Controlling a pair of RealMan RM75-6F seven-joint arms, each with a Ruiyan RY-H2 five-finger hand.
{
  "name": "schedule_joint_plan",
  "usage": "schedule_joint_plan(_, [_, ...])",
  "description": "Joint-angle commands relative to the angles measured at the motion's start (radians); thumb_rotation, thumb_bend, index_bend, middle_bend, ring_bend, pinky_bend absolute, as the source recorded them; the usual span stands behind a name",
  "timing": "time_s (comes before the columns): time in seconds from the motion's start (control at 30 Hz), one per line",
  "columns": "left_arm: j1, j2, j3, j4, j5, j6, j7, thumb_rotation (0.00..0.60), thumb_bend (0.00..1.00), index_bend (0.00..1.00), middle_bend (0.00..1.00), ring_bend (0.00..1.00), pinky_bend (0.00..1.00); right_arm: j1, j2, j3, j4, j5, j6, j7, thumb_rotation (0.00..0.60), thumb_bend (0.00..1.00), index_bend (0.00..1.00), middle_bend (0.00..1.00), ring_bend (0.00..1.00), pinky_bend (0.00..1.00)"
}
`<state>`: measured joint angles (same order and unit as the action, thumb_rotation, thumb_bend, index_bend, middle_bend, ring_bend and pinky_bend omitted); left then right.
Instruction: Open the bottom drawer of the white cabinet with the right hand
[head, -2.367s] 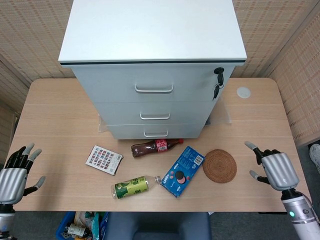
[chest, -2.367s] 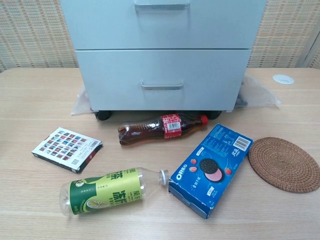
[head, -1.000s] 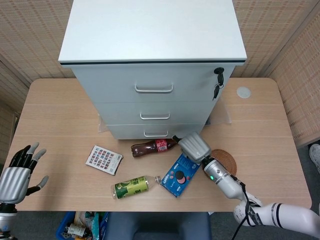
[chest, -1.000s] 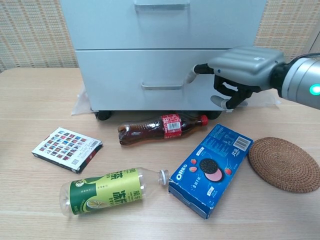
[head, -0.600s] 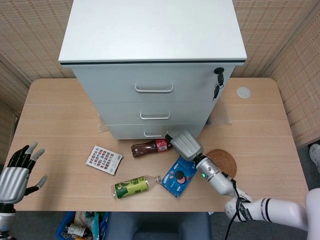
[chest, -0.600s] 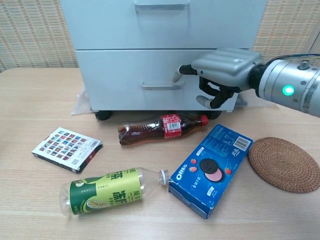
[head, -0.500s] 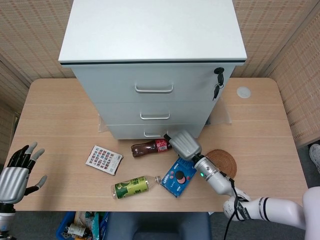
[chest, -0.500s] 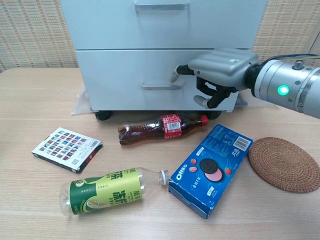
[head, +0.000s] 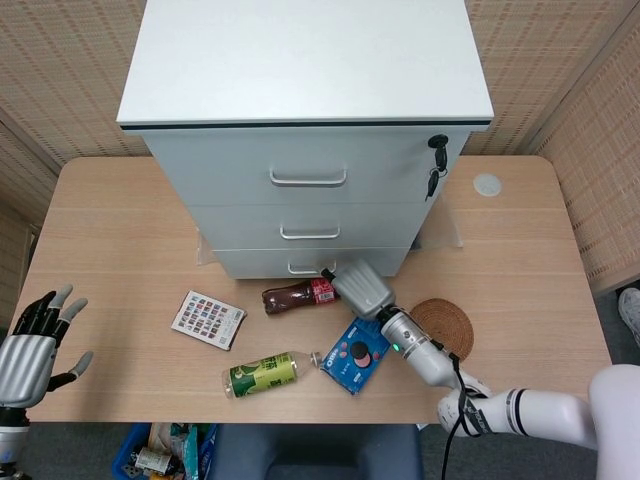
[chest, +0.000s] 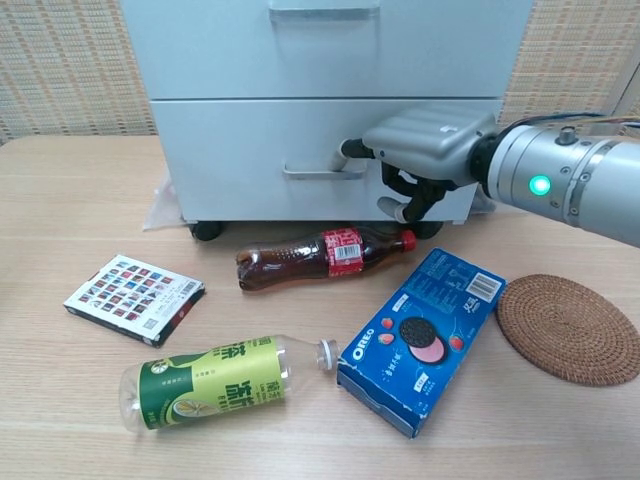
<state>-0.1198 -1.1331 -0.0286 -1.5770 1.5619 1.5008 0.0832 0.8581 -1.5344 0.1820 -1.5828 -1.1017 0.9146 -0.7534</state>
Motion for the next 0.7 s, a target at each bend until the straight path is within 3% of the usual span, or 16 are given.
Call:
schedule_joint_plan(0.03, [0.000,-0.001,0.001,0.002,0.000,0.000,0.000,0.600,0.25,0.15,0.05,0.05,0.11,0.003,0.001,-0.006,-0.006,0.002,0.005,-0.004,0.600,0.45,0.16,0.83,0.89,0.92])
schedule_joint_plan(0.7, [0.010,-0.003,0.008,0.003,0.000,0.006,-0.003,0.600,0.25,0.15,0.05,0.05,0.11,-0.002,0.049,-0.077,-0.150,0.023,0.074,-0.090,0.600,0.45,0.16,0.83,0.89,0.92])
